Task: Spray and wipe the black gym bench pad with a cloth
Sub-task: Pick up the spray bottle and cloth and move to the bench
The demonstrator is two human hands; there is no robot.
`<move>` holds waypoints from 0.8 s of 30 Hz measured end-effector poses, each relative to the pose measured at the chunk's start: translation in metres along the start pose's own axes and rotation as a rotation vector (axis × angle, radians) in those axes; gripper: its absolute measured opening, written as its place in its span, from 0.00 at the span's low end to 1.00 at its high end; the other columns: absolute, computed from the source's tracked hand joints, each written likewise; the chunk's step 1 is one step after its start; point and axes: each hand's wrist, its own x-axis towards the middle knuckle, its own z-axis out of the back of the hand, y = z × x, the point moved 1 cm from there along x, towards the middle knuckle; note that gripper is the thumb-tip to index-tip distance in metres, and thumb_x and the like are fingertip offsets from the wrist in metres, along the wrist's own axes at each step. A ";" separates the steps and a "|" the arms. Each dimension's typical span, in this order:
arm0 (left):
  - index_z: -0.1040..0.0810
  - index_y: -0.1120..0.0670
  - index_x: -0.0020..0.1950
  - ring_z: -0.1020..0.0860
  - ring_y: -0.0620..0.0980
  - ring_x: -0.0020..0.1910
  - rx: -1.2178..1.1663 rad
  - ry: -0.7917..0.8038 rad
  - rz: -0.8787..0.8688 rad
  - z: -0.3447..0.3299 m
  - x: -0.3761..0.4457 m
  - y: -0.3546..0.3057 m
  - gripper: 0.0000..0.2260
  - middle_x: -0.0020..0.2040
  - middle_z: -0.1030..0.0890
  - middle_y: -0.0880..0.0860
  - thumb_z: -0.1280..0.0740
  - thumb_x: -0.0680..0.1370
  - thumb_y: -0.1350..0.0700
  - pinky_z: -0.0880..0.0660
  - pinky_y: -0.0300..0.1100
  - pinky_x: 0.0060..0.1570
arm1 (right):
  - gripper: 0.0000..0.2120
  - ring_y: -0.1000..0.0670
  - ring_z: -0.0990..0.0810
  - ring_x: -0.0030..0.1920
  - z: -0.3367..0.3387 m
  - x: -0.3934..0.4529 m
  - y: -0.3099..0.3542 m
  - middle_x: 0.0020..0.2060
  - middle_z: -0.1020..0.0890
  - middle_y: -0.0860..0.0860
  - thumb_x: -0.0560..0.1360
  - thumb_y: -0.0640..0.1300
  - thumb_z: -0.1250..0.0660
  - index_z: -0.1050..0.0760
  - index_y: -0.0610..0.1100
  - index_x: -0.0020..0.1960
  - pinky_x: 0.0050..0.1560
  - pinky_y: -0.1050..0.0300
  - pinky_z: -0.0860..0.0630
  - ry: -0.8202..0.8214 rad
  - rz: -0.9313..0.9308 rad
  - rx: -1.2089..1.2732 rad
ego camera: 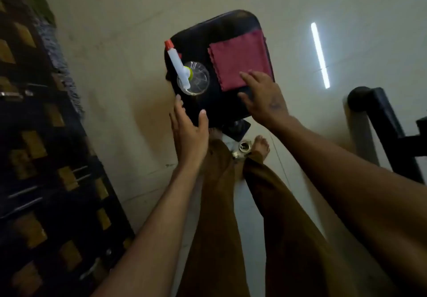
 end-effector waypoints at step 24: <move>0.24 0.62 0.68 0.20 0.57 0.62 0.101 -0.015 -0.327 -0.018 0.127 0.033 0.26 0.63 0.19 0.59 0.29 0.76 0.48 0.30 0.29 0.62 | 0.28 0.37 0.48 0.80 -0.076 0.087 -0.008 0.80 0.45 0.40 0.82 0.44 0.40 0.43 0.47 0.81 0.79 0.38 0.50 -0.077 -0.032 -0.201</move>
